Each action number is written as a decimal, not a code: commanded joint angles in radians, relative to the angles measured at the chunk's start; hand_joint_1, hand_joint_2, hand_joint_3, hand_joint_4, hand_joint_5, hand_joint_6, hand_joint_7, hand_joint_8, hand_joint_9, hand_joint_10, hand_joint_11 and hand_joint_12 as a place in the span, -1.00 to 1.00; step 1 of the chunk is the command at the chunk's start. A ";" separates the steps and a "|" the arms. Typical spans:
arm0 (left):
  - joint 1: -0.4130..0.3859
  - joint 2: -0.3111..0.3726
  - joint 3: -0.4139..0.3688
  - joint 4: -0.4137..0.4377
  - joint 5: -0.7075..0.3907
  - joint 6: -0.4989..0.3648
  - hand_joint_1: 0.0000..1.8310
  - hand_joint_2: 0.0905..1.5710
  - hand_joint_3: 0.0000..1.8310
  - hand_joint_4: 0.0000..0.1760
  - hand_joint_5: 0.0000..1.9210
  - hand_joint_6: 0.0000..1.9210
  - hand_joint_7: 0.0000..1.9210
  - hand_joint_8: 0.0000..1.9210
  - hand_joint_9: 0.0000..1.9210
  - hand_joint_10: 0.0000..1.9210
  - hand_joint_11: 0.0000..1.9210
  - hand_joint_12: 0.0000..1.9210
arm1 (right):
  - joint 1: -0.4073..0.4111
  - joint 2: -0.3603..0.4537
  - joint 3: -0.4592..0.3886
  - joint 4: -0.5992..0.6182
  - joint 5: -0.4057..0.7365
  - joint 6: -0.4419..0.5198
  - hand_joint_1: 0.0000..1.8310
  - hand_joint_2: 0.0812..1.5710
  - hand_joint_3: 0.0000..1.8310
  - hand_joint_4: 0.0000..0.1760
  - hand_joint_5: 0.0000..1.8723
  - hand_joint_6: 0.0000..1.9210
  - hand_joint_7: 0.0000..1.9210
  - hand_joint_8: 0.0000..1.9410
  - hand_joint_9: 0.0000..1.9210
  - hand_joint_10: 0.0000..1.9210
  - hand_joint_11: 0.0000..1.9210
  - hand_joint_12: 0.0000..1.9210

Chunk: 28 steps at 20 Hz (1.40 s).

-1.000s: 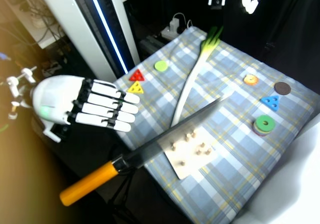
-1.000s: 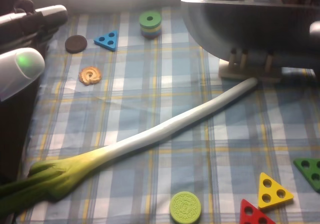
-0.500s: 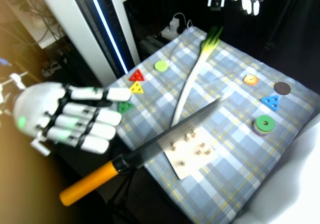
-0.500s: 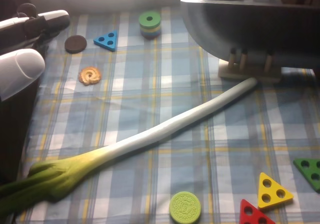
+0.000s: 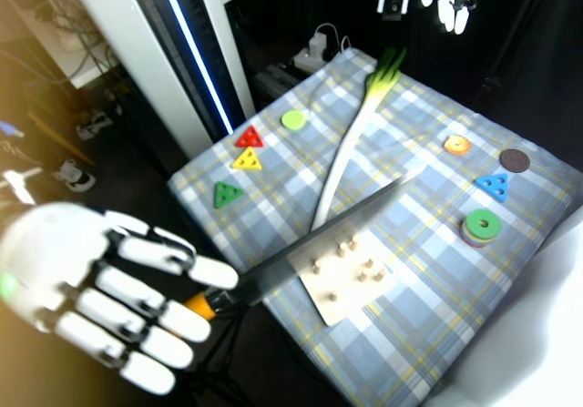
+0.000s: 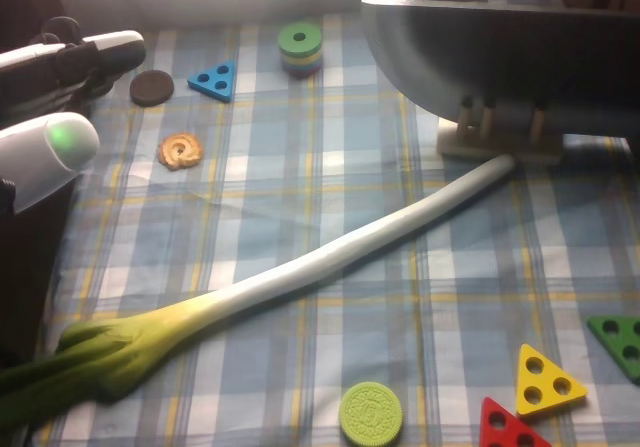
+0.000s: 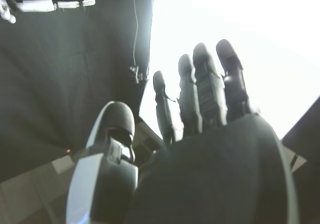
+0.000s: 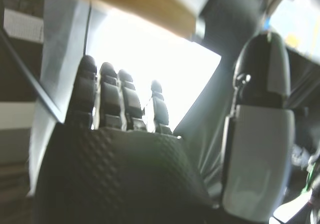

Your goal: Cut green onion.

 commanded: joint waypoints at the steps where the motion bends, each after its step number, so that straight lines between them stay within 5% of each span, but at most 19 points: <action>1: -0.012 -0.004 0.002 -0.005 -0.116 -0.011 -0.74 0.72 -1.00 0.84 -0.52 -1.00 -0.64 -1.00 -0.68 -0.99 -1.00 -0.53 | 0.018 0.003 0.018 0.026 0.066 -0.004 0.19 0.05 -1.00 1.00 -1.00 -1.00 -1.00 -1.00 -1.00 -1.00 -1.00 -1.00; 3: -0.012 -0.006 0.002 -0.002 -0.115 -0.014 -0.74 0.73 -1.00 0.75 -0.53 -1.00 -0.64 -1.00 -0.69 -1.00 -1.00 -0.56 | 0.048 -0.022 0.050 0.026 0.009 -0.004 0.11 0.01 -1.00 1.00 -1.00 -1.00 -1.00 -1.00 -1.00 -1.00 -1.00 -1.00; 5: -0.012 -0.009 0.003 0.000 -0.112 -0.020 -0.79 0.73 -1.00 0.98 -0.55 -1.00 -0.66 -1.00 -0.71 -1.00 -1.00 -0.65 | 0.071 -0.044 0.077 0.026 -0.035 -0.005 0.10 0.00 -1.00 1.00 -1.00 -1.00 -1.00 -1.00 -1.00 -1.00 -1.00 -1.00; 7: -0.012 -0.011 0.003 0.003 -0.109 -0.021 -0.74 0.73 -1.00 0.61 -0.53 -0.99 -0.66 -1.00 -0.71 -1.00 -1.00 -0.68 | 0.090 -0.060 0.098 0.026 -0.071 -0.005 0.16 0.01 -1.00 1.00 -0.99 -1.00 -0.95 -0.98 -0.99 -1.00 -1.00 -1.00; 8: -0.012 -0.011 0.003 0.004 -0.108 -0.021 -0.74 0.74 -1.00 0.47 -0.52 -0.99 -0.65 -1.00 -0.71 -1.00 -1.00 -0.65 | 0.096 -0.068 0.107 0.026 -0.080 -0.005 0.17 0.03 -1.00 0.77 -0.96 -1.00 -0.88 -0.99 -0.96 -0.99 -1.00 -1.00; 10: -0.012 -0.013 0.003 0.004 -0.107 -0.022 -0.75 0.74 -1.00 0.52 -0.50 -1.00 -0.62 -1.00 -0.68 -0.99 -1.00 -0.52 | 0.105 -0.080 0.117 0.026 -0.089 -0.005 0.18 0.08 -0.99 0.18 -0.88 -0.99 -0.80 -0.99 -0.89 -0.98 -1.00 -1.00; 12: -0.012 -0.018 0.004 0.005 -0.105 -0.027 -0.75 0.75 -1.00 0.49 -0.53 -1.00 -0.63 -1.00 -0.69 -1.00 -1.00 -0.55 | 0.121 -0.097 0.134 0.026 -0.107 -0.005 0.22 0.13 -1.00 -0.54 -0.69 -0.99 -0.59 -0.99 -0.72 -0.99 -0.97 -0.99; 14: -0.012 -0.021 0.005 0.008 -0.101 -0.031 -0.73 0.74 -1.00 0.35 -0.49 -0.99 -0.62 -1.00 -0.69 -1.00 -1.00 -0.50 | 0.131 -0.108 0.144 0.026 -0.116 -0.005 0.25 0.24 -0.99 -1.00 -0.44 -0.98 -0.34 -0.98 -0.45 -0.97 -0.77 -0.91; 16: -0.012 -0.021 0.006 0.009 -0.100 -0.032 -0.73 0.75 -1.00 0.20 -0.46 -0.99 -0.61 -1.00 -0.68 -1.00 -1.00 -0.44 | 0.138 -0.114 0.147 0.026 -0.116 -0.006 0.24 0.29 -1.00 -1.00 -0.22 -0.99 -0.14 -0.99 -0.26 -0.99 -0.61 -0.87; 17: -0.012 -0.021 0.006 0.009 -0.100 -0.033 -0.75 0.76 -1.00 0.31 -0.48 -1.00 -0.64 -1.00 -0.70 -1.00 -1.00 -0.47 | 0.141 -0.116 0.148 0.026 -0.116 -0.009 0.22 0.31 -1.00 -1.00 -0.13 -0.98 -0.04 -0.99 -0.16 -0.99 -0.50 -0.84; 18: -0.012 -0.023 0.006 0.009 -0.100 -0.033 -0.74 0.76 -1.00 0.24 -0.47 -1.00 -0.63 -1.00 -0.68 -1.00 -1.00 -0.42 | 0.145 -0.118 0.148 0.026 -0.116 -0.014 0.24 0.43 -1.00 -1.00 0.01 -0.18 0.04 -1.00 -0.07 -1.00 -0.42 -0.82; 19: -0.012 -0.023 0.006 0.010 -0.099 -0.034 -0.74 0.76 -1.00 0.22 -0.47 -1.00 -0.62 -1.00 -0.67 -0.99 -1.00 -0.35 | 0.147 -0.119 0.149 0.026 -0.116 -0.015 0.33 0.39 -1.00 -1.00 -0.07 0.16 0.20 -0.50 0.06 -1.00 -0.29 -0.73; 20: -0.012 -0.024 0.006 0.010 -0.099 -0.034 -0.74 0.75 -1.00 0.25 -0.46 -1.00 -0.62 -1.00 -0.66 -0.99 -1.00 -0.31 | 0.149 -0.121 0.151 0.026 -0.116 -0.015 0.33 0.40 -1.00 -1.00 -0.08 0.20 0.14 -0.23 0.18 -0.98 -0.18 -0.40; 22: -0.012 -0.026 0.007 0.010 -0.095 -0.034 -0.75 0.76 -1.00 0.27 -0.45 -1.00 -0.61 -1.00 -0.66 -1.00 -1.00 -0.28 | 0.150 -0.126 0.154 0.027 -0.116 -0.015 0.32 0.42 -1.00 -1.00 -0.09 0.16 0.07 0.01 0.26 -0.96 -0.26 0.08; 23: -0.012 -0.027 0.007 0.010 -0.094 -0.035 -0.76 0.76 -1.00 0.31 -0.45 -1.00 -0.59 -0.99 -0.63 -0.99 -1.00 -0.24 | 0.150 -0.128 0.155 0.028 -0.117 -0.015 0.15 0.46 -1.00 -0.47 -0.07 0.20 0.17 -0.21 0.33 -0.57 -0.19 0.40; 24: -0.012 -0.027 0.008 0.010 -0.093 -0.036 -0.77 0.77 -1.00 0.25 -0.45 -1.00 -0.59 -1.00 -0.63 -0.99 -1.00 -0.21 | 0.151 -0.131 0.157 0.029 -0.118 -0.015 0.08 0.48 -1.00 0.19 -0.09 0.24 0.24 -0.35 0.28 -0.29 -0.28 0.50; 25: -0.012 -0.028 0.008 0.010 -0.092 -0.037 -0.77 0.77 -1.00 0.23 -0.45 -1.00 -0.59 -1.00 -0.63 -0.99 -1.00 -0.21 | 0.152 -0.134 0.160 0.030 -0.121 -0.015 0.07 0.48 -1.00 0.35 -0.10 0.26 0.28 -0.41 0.23 -0.15 -0.31 0.53; 27: -0.012 -0.028 0.009 0.010 -0.092 -0.038 -0.75 0.76 -1.00 0.37 -0.45 -1.00 -0.59 -1.00 -0.62 -0.99 -1.00 -0.23 | 0.154 -0.138 0.164 0.033 -0.126 -0.015 0.08 0.49 -1.00 -0.07 -0.11 0.29 0.26 -0.42 0.20 -0.18 -0.28 0.33; 28: -0.012 -0.029 0.009 0.010 -0.091 -0.039 -0.75 0.76 -1.00 0.36 -0.45 -1.00 -0.58 -1.00 -0.61 -0.99 -1.00 -0.16 | 0.154 -0.140 0.165 0.033 -0.127 -0.015 0.00 0.48 -1.00 -1.00 -0.14 0.22 0.16 -0.27 0.15 -0.12 -0.22 0.31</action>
